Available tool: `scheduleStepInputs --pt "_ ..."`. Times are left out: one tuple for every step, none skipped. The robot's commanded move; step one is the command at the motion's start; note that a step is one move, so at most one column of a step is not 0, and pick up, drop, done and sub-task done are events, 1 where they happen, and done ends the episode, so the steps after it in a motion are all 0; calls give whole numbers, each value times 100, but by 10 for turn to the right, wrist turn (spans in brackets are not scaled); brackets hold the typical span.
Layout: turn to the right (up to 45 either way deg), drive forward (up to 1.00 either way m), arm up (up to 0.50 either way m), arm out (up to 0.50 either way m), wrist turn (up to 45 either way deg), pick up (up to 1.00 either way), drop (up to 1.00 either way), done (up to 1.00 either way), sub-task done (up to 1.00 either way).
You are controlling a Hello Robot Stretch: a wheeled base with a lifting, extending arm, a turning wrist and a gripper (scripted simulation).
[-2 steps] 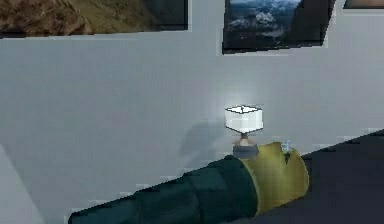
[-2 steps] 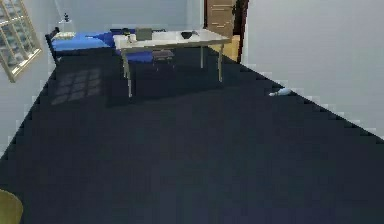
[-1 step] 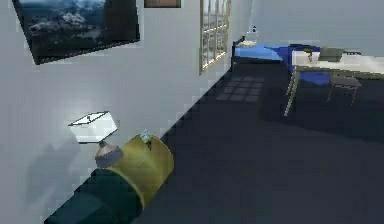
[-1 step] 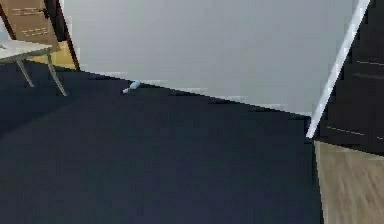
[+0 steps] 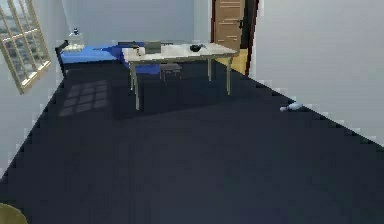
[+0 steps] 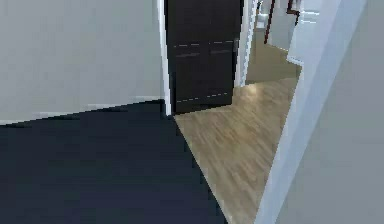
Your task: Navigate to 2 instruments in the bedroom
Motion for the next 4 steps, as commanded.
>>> scheduleStepInputs --pt "180 0 0 0 0 0 0 0 0" --pt "0 100 0 0 0 0 0 0 0" --pt "0 100 0 0 0 0 0 0 0" --pt "0 85 0 0 0 0 0 0 0"
